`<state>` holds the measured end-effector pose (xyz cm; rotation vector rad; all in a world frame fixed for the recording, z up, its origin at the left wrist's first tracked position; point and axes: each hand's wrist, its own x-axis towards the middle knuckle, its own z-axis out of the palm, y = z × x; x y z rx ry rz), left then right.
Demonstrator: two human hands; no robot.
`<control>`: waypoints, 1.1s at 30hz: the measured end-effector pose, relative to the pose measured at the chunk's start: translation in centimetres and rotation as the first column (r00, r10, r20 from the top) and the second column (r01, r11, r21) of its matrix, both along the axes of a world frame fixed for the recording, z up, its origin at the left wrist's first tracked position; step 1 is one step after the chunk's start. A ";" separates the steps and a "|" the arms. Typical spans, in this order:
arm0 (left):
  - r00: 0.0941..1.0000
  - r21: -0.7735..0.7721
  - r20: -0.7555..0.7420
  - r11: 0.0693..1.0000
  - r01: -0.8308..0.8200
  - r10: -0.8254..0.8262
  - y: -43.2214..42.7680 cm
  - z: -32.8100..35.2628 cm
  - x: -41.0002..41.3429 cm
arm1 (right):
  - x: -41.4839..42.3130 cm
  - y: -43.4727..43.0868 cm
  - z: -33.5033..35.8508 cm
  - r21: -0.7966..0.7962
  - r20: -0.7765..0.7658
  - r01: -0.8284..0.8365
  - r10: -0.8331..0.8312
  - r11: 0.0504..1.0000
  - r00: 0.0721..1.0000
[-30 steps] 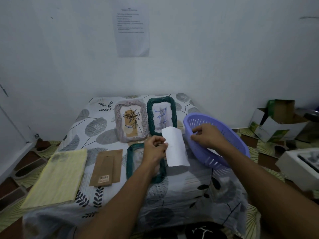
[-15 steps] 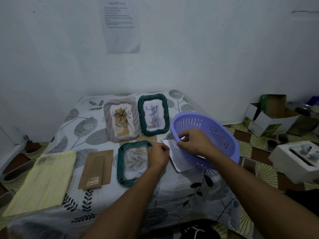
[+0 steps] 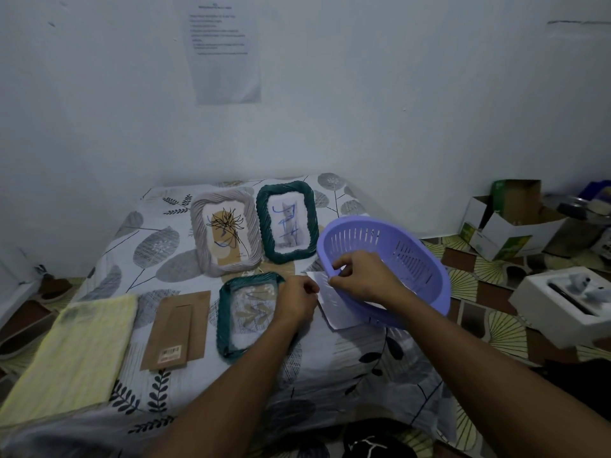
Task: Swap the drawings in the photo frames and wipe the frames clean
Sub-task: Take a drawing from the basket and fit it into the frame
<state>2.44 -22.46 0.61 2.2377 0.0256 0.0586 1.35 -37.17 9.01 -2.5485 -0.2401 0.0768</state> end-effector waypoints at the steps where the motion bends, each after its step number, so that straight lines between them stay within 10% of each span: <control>1: 1.000 0.015 0.011 1.000 -0.003 0.003 0.0 0.0 -0.1 | 0.1 -0.1 0.0 0.006 -0.010 -0.002 0.002 1.000 1.000; 5: 0.987 0.000 0.153 0.999 -0.052 0.051 0.2 0.9 -0.5 | 1.3 -1.8 0.1 0.108 -0.051 0.065 -0.060 0.992 0.997; 10: 0.987 -0.286 0.157 0.958 0.030 0.016 -0.6 3.5 -0.6 | 3.9 -4.4 -0.8 -0.176 -0.010 0.062 -0.064 0.982 0.998; 18: 0.985 -0.239 0.164 0.967 0.093 -0.055 -1.2 3.1 -0.3 | 5.3 -3.6 -3.9 -0.391 -0.050 0.053 -0.079 0.919 0.996; 33: 0.992 -0.223 0.120 0.972 0.073 -0.046 -1.0 3.3 0.0 | 5.9 -4.1 -3.4 -0.319 -0.006 0.138 -0.147 0.938 0.989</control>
